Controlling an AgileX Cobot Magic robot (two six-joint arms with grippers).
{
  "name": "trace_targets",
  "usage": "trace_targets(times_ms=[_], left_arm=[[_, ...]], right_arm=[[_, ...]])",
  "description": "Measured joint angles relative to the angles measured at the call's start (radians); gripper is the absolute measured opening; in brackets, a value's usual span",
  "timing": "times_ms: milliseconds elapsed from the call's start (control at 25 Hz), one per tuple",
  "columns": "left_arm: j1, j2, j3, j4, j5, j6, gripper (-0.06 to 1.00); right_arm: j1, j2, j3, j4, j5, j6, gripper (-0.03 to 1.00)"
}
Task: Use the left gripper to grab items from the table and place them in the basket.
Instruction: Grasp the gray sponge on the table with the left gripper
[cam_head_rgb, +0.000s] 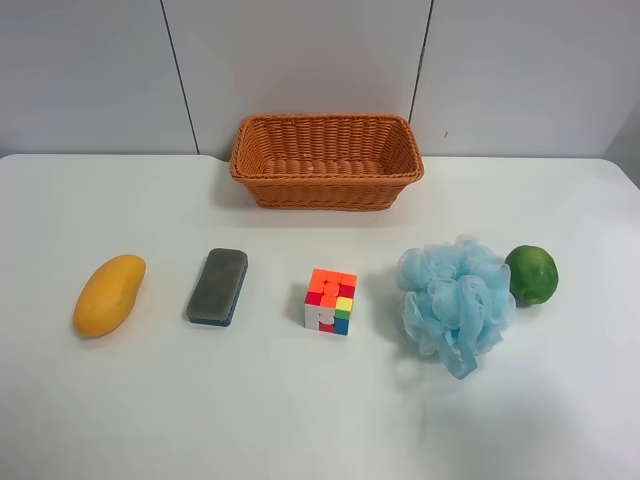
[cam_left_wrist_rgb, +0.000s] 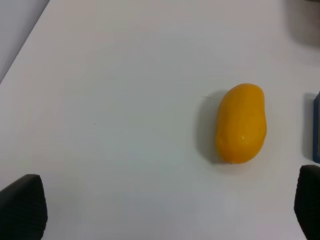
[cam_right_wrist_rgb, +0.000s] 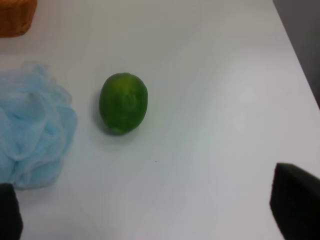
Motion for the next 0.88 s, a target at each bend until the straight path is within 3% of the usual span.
trace_targets(times_ms=[200, 360, 600, 720, 880], left_arm=[[0.0, 0.124, -0.09, -0.03, -0.038, 0.003, 0.99], [0.0, 0.37, -0.21, -0.042, -0.042, 0.039, 0.99], [-0.002, 0.76, -0.403, -0.126, -0.042, 0.109, 0.99], [-0.062, 0.926, -0.46, -0.126, -0.043, 0.096, 0.99], [-0.226, 1.097, -0.505, -0.063, -0.044, 0.006, 0.92]], right_arm=[[0.0, 0.0, 0.0, 0.0, 0.0, 0.0, 0.99], [0.0, 0.0, 0.0, 0.0, 0.0, 0.0, 0.99], [0.0, 0.0, 0.0, 0.0, 0.0, 0.0, 0.99], [0.0, 0.0, 0.0, 0.0, 0.0, 0.0, 0.99], [0.0, 0.0, 0.0, 0.0, 0.0, 0.0, 0.99]])
